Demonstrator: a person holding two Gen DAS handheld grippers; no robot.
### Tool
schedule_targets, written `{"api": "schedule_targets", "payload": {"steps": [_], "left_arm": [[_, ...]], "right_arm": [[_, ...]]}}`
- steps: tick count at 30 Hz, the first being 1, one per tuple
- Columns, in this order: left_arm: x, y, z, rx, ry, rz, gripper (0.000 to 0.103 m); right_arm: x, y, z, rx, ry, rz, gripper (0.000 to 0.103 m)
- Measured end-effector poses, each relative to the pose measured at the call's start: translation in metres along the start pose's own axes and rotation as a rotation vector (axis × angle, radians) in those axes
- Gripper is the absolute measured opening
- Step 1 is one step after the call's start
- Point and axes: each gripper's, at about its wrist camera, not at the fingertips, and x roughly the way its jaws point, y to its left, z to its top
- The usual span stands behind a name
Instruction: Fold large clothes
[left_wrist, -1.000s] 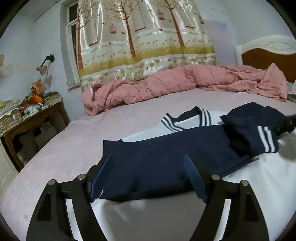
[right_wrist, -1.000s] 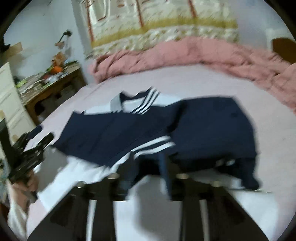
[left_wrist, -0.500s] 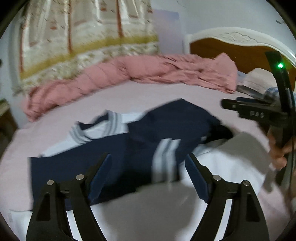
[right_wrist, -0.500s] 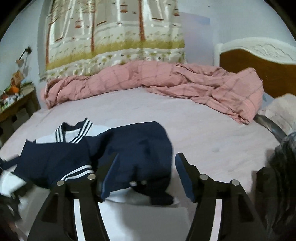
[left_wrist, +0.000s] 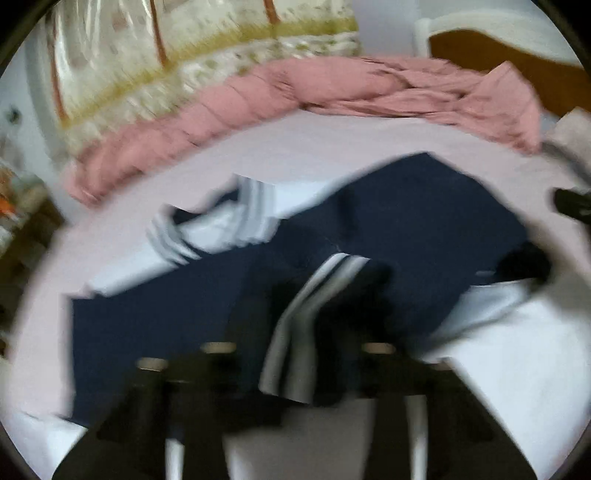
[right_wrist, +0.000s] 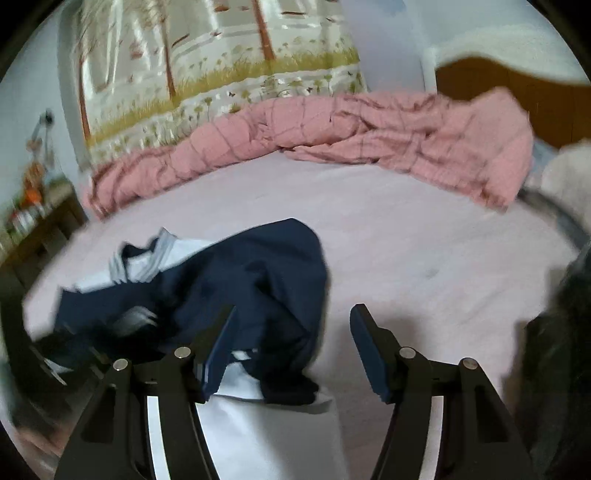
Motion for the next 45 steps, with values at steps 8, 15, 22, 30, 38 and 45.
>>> {"api": "schedule_targets", "payload": {"steps": [8,15,22,30,38,45], "left_arm": [[0.01,0.1,-0.006,-0.278,0.006,-0.229,0.023],[0.039,0.125,-0.014,-0.409,-0.004,-0.376,0.074],[0.037,0.134,-0.019,-0.478,-0.039,-0.252,0.074],[0.039,0.172,-0.03,-0.609,-0.091,-0.35,0.068],[0.061,0.172,-0.034,-0.618,0.047,-0.218,0.077],[0.057,0.173,-0.043,-0.65,0.016,-0.323,0.007]], "right_arm": [[0.012,0.01,-0.004,-0.023,0.069,0.0,0.064],[0.002,0.006,-0.002,-0.035,0.018,-0.065,0.064],[0.014,0.015,-0.007,-0.071,0.061,-0.1,0.064],[0.008,0.019,-0.007,-0.082,0.042,-0.088,0.064],[0.008,0.022,-0.007,-0.091,0.045,-0.094,0.064],[0.012,0.026,-0.009,-0.103,0.041,-0.101,0.064]]}}
